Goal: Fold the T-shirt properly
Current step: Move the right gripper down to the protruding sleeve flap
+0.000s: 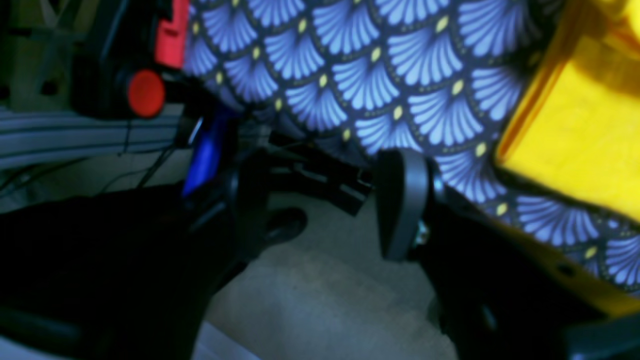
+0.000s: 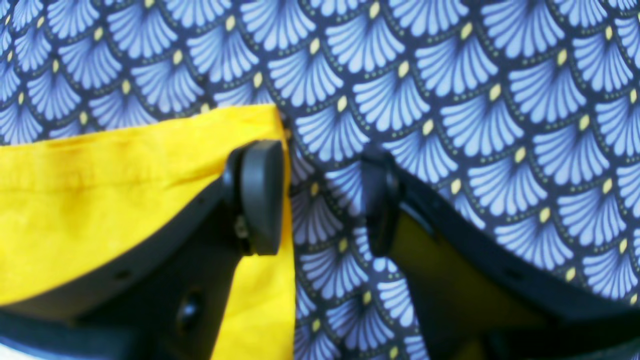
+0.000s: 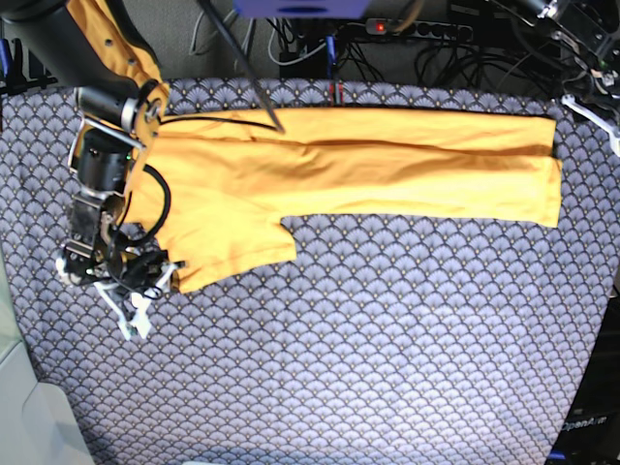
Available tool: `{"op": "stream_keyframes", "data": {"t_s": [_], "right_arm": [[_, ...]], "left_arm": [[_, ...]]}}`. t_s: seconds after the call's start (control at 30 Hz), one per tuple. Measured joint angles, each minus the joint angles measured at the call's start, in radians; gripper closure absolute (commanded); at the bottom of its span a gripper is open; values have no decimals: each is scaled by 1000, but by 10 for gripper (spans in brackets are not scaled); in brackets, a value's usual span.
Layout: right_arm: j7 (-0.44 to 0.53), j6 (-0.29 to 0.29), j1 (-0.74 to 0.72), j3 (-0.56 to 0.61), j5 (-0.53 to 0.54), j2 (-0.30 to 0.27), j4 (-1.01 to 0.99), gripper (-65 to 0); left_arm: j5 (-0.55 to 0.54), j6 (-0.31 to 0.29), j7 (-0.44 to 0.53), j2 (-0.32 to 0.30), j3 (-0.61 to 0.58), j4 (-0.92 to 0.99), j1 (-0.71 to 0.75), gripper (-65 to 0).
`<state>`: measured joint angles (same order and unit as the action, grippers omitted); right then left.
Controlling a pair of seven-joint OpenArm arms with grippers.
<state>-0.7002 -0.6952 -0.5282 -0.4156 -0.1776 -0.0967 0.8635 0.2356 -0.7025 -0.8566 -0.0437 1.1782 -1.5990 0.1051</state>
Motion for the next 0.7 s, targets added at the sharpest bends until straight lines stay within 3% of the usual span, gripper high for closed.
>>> {"op": "stream_keyframes", "data": {"t_s": [0.1,0.3,0.7], "right_arm": [[-66,0,-26,0,-9,0,0,-271],[-74,1,-17,0,-5,4,2,-271],[-97,1,-20,-2,-1,66,7,-271]], "left_arm": [[0,0,0,0,-1,0,-2,-332],[0,0,0,1,-1,0,-2,-332],[0,0,0,3,-1,0,-3,-332]]}}
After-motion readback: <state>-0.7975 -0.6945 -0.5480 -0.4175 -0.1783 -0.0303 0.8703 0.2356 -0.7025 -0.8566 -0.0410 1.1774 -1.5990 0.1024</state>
